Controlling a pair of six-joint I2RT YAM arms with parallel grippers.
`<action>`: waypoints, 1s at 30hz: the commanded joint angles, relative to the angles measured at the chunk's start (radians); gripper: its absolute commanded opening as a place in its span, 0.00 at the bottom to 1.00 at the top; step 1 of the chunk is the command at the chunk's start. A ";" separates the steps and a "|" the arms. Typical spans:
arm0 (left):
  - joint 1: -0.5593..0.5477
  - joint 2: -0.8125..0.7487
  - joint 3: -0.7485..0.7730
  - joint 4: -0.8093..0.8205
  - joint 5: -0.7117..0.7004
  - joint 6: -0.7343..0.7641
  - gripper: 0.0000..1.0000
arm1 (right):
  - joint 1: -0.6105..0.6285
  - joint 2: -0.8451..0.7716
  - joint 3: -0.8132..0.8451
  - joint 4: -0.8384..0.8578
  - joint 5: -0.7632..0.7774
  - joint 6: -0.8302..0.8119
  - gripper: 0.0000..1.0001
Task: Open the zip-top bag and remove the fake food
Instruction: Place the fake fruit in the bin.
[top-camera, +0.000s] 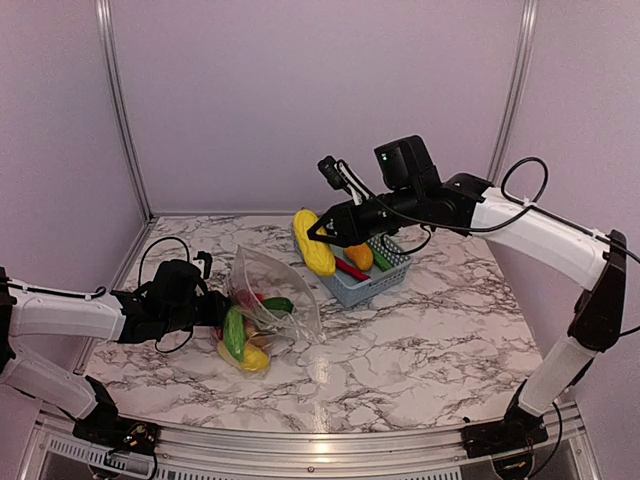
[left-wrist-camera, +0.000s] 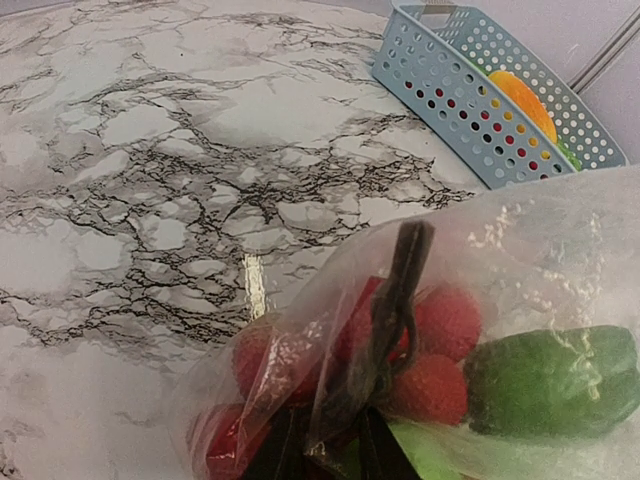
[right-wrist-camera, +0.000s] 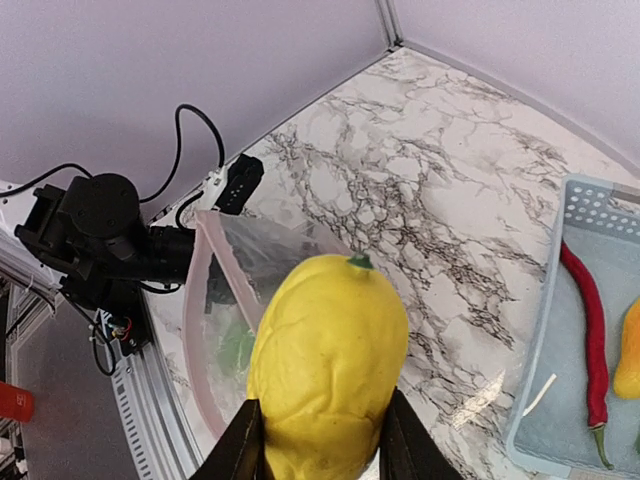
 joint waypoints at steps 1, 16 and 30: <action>0.010 -0.010 -0.003 -0.076 -0.006 0.027 0.22 | -0.076 -0.013 0.017 0.063 0.078 0.001 0.32; 0.010 -0.014 0.022 -0.078 0.037 0.064 0.23 | -0.264 0.325 0.133 0.247 0.262 -0.088 0.31; 0.009 -0.007 0.042 -0.083 0.057 0.073 0.22 | -0.310 0.710 0.513 0.150 0.343 0.039 0.32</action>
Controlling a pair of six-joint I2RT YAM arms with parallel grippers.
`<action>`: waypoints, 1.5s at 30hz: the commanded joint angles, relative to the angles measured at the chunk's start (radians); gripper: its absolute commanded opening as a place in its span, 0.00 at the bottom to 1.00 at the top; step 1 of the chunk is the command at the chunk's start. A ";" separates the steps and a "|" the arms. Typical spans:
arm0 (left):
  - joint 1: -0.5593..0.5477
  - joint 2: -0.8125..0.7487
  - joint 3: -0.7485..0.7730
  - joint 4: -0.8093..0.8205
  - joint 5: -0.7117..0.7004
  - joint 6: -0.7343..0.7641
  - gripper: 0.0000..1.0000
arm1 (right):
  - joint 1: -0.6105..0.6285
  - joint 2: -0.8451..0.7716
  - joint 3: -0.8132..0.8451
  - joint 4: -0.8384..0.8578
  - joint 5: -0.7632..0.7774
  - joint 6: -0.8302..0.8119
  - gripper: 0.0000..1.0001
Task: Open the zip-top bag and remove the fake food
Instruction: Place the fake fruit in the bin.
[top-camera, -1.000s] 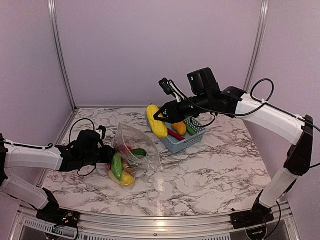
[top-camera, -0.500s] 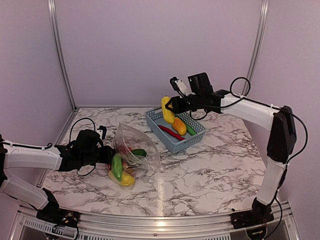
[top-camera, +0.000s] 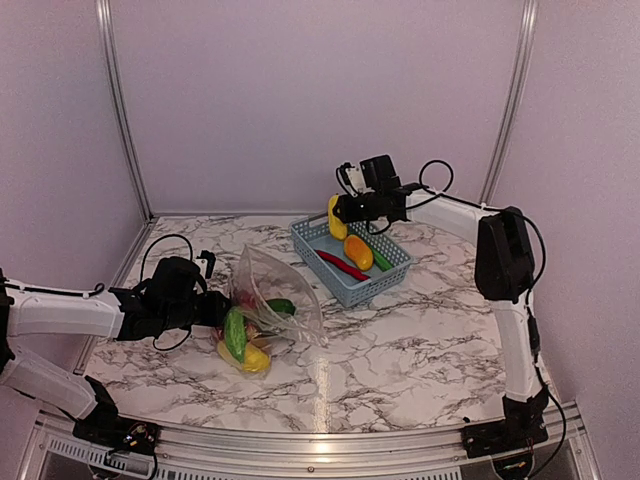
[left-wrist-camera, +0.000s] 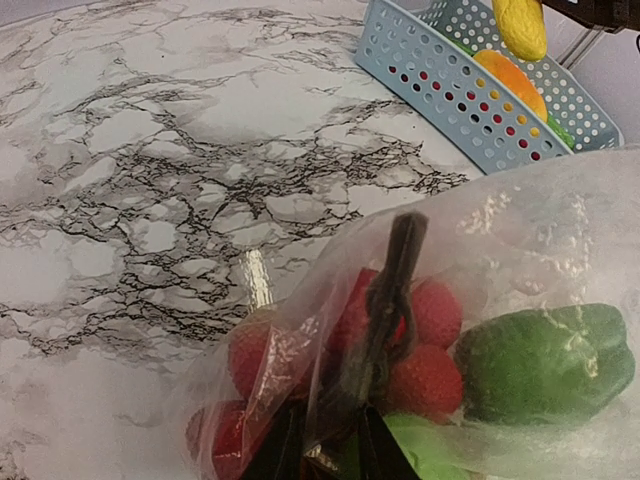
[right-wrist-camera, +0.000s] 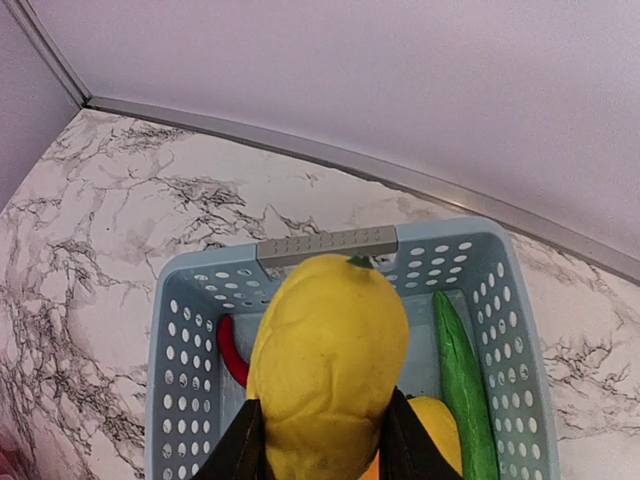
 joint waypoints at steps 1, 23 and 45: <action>0.004 0.003 0.023 -0.039 0.015 0.006 0.22 | -0.004 0.081 0.110 -0.041 0.046 0.107 0.32; 0.004 -0.011 0.024 -0.046 0.009 0.011 0.22 | -0.008 0.137 0.098 0.077 0.003 0.450 0.58; 0.004 -0.060 -0.003 -0.046 -0.023 -0.003 0.22 | 0.070 -0.302 -0.245 0.058 -0.019 0.233 0.49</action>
